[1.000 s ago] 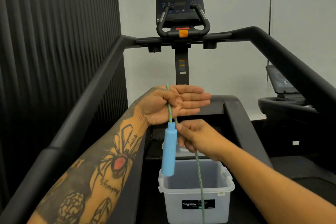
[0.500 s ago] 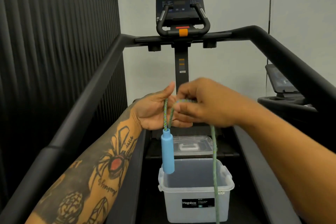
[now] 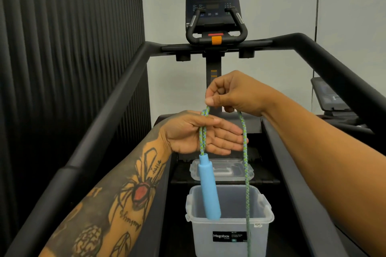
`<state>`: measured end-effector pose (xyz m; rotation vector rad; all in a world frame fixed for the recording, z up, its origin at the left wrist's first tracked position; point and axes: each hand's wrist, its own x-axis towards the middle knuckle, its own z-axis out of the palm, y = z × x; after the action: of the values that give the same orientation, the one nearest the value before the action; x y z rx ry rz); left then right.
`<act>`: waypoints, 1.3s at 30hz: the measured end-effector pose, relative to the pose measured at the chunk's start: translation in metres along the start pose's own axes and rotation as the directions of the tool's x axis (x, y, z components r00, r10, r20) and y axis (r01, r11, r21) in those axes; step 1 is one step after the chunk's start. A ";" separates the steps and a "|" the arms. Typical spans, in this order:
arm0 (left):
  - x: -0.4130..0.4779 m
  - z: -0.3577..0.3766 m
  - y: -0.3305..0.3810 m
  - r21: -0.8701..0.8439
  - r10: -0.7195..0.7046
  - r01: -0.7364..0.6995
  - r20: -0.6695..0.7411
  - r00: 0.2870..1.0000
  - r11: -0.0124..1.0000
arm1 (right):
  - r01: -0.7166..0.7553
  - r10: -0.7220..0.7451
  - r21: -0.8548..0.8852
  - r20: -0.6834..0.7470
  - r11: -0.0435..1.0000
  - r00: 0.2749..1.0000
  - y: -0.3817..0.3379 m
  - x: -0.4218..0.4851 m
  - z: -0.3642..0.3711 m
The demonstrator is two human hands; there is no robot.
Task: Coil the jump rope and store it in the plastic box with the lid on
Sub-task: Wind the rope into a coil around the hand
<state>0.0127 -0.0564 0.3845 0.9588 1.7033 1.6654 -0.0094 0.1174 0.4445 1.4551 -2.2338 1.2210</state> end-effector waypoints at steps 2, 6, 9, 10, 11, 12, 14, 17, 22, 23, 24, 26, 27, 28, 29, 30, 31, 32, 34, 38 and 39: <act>-0.003 -0.002 0.001 0.005 0.003 -0.003 -0.019 1.000 1.000 | -0.011 0.011 0.033 0.011 0.999 1.000 0.004 -0.002 -0.002; -0.005 -0.002 0.000 -0.011 0.021 -0.021 -0.026 0.999 1.000 | -0.022 0.021 0.076 0.022 0.997 1.000 0.013 -0.003 -0.004; -0.006 -0.004 0.001 -0.011 0.060 -0.062 -0.109 0.992 0.998 | 0.010 -0.002 0.107 -0.076 0.994 0.997 0.019 -0.002 -0.005; -0.007 -0.005 0.001 -0.008 0.072 -0.073 -0.133 0.988 0.997 | 0.024 -0.013 0.107 -0.106 0.994 0.994 0.021 -0.002 -0.007; -0.008 -0.006 0.001 -0.012 0.081 -0.084 -0.131 0.988 0.996 | 0.031 -0.019 0.103 -0.120 0.994 0.993 0.021 -0.002 -0.008; -0.008 -0.005 0.000 -0.025 0.091 -0.094 -0.108 0.990 0.995 | 0.039 -0.026 0.100 -0.123 0.994 0.992 0.021 -0.002 -0.009; -0.005 -0.002 -0.001 -0.063 0.120 -0.122 -0.039 0.992 0.991 | 0.046 -0.032 0.113 -0.126 0.992 0.991 0.022 0.001 -0.007; 0.004 0.007 0.003 -0.124 0.198 -0.190 0.060 0.978 0.974 | 0.036 -0.019 0.127 -0.131 0.991 0.991 0.028 0.003 0.003; 0.007 0.003 0.015 -0.082 0.343 -0.347 -0.058 0.938 0.934 | -0.057 0.092 0.326 -0.091 0.944 0.992 0.058 -0.018 0.040; 0.006 0.000 0.016 -0.077 0.346 -0.352 -0.079 0.935 0.933 | -0.085 0.118 0.342 -0.076 0.936 0.990 0.062 -0.025 0.049; 0.005 -0.002 0.017 -0.075 0.344 -0.351 -0.091 0.934 0.933 | -0.109 0.137 0.358 -0.053 0.927 0.989 0.065 -0.032 0.058; 0.003 -0.007 0.017 -0.055 0.332 -0.340 -0.124 0.935 0.939 | -0.186 0.200 0.367 0.000 0.911 0.980 0.066 -0.048 0.071; 0.001 -0.010 0.016 -0.043 0.324 -0.333 -0.144 0.935 0.942 | -0.222 0.224 0.320 0.030 0.921 0.974 0.063 -0.057 0.074; -0.001 -0.013 0.016 -0.031 0.318 -0.327 -0.163 0.934 0.944 | -0.235 0.225 0.234 0.069 0.943 0.972 0.059 -0.066 0.076; -0.003 -0.016 0.015 -0.021 0.310 -0.319 -0.181 0.933 0.948 | -0.218 0.203 0.122 0.122 0.968 0.972 0.050 -0.075 0.078; -0.005 -0.018 0.014 -0.012 0.297 -0.305 -0.196 0.935 0.952 | -0.174 0.171 -0.001 0.185 0.985 0.968 0.041 -0.084 0.078; -0.007 -0.021 0.013 -0.004 0.280 -0.287 -0.209 0.937 0.958 | -0.119 0.143 -0.110 0.239 0.987 0.961 0.029 -0.090 0.078; -0.008 -0.023 0.012 0.001 0.262 -0.268 -0.218 0.940 0.963 | -0.063 0.116 -0.193 0.279 0.979 0.953 0.018 -0.096 0.076; -0.010 -0.024 0.010 -0.004 0.229 -0.235 -0.217 0.949 0.972 | 0.029 0.072 -0.311 0.308 0.950 0.949 -0.008 -0.102 0.067; -0.012 -0.021 0.004 -0.022 0.162 -0.168 -0.184 0.970 0.985 | 0.145 -0.083 -0.393 0.172 0.908 0.982 -0.052 -0.089 0.035; -0.012 -0.019 0.003 -0.024 0.147 -0.152 -0.154 0.977 0.988 | 0.160 -0.131 -0.390 0.099 0.907 0.986 -0.057 -0.079 0.024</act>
<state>0.0049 -0.0774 0.3875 0.9863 1.7291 1.9037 0.0832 0.1423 0.4142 1.4811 -2.2020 0.6282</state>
